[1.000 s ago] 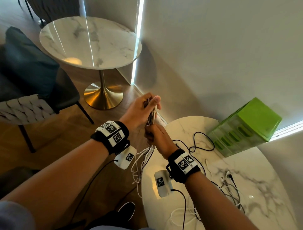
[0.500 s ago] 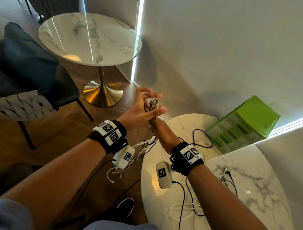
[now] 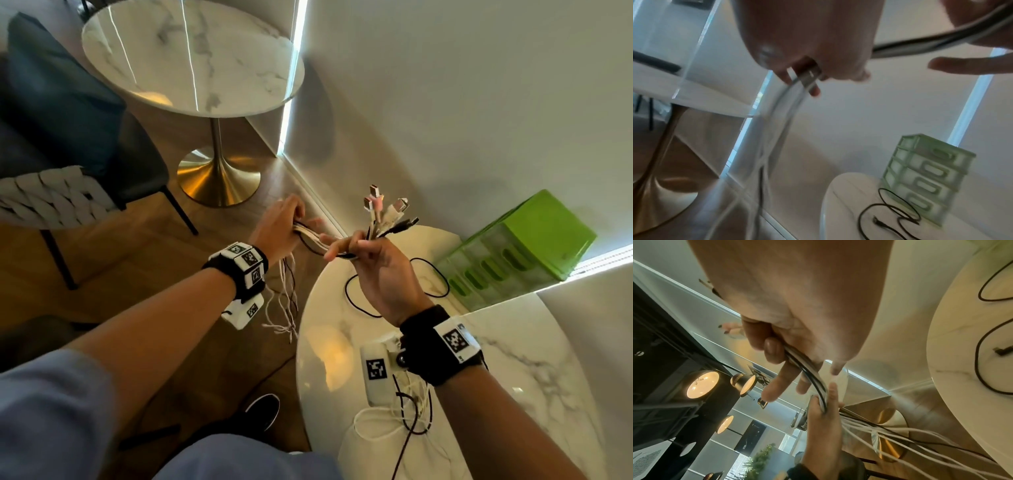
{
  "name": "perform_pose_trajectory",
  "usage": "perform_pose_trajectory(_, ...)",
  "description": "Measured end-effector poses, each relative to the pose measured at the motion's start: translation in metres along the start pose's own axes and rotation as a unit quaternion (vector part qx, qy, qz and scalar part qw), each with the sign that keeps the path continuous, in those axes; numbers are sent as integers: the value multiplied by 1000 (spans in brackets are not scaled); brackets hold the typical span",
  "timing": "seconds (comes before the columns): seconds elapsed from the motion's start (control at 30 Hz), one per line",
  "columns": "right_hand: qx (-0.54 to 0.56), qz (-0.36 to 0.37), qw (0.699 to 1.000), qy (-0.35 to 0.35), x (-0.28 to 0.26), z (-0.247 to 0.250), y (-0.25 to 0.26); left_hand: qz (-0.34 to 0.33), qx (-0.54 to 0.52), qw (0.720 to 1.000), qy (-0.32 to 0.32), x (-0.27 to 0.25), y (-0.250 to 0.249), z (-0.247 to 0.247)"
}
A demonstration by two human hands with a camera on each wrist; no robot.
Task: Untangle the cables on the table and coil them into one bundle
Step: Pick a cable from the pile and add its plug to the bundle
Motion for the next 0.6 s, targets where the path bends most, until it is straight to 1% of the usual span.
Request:
perform_pose_trajectory(0.03, 1, 2, 1000, -12, -2, 3, -1, -6, 12, 1000, -13, -1, -4, 0)
perform_pose_trajectory(0.07, 6, 3, 1000, -29, -2, 6, -2, 2, 18, 1000, 8, -5, -6, -5)
perform_pose_trajectory(0.1, 12, 2, 999, -48, -1, 8, -1, 13, 21, 998, 62, -12, -10, -10)
perform_pose_trajectory(0.13, 10, -3, 998, -62, 1, 9, 0, 28, 22, 989, 143, -22, -11, -18)
perform_pose_trajectory(0.17, 3, -7, 997, -75, 2, 10, 0, 43, 16, 971, 233, -33, -15, -25)
perform_pose_trajectory(0.2, -6, -9, 996, -85, 3, 12, 0, 52, 7, 947, 318, -44, -19, -32)
perform_pose_trajectory(0.23, -16, -11, 996, -91, 3, 15, -2, 60, -8, 919, 389, -55, -23, -37)
perform_pose_trajectory(0.27, -31, -13, 995, -96, 2, 17, -4, 59, -23, 895, 441, -62, -26, -42)
perform_pose_trajectory(0.3, -47, -15, 994, -100, 1, 20, -7, 47, -37, 877, 476, -68, -30, -44)
perform_pose_trajectory(0.33, -63, -15, 992, -104, -2, 23, -9, 32, -51, 866, 496, -70, -29, -47)
perform_pose_trajectory(0.37, -79, -14, 991, -108, -4, 27, -10, 18, -68, 863, 500, -71, -30, -48)
perform_pose_trajectory(0.4, -91, -17, 990, -107, -5, 31, -10, 12, -98, 867, 489, -70, -33, -48)
perform_pose_trajectory(0.47, -106, -37, 988, -109, -10, 40, -12, 2, -179, 880, 440, -63, -46, -43)
perform_pose_trajectory(0.5, -116, -45, 986, -109, -12, 43, -15, -7, -222, 880, 421, -59, -55, -41)
perform_pose_trajectory(0.57, -159, -46, 981, -101, -21, 49, -23, -25, -300, 864, 403, -53, -80, -38)
perform_pose_trajectory(0.6, -188, -43, 976, -98, -26, 51, -28, -20, -321, 857, 403, -50, -92, -38)
Point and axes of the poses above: each hand's wrist, its own x-axis towards the middle knuckle, its own z-axis out of the back of the hand, y = z × x, the point moved 2 cm from there along x, towards the middle knuckle, and after that the axes turned 2 degrees about -y, right-handed, at the moved point
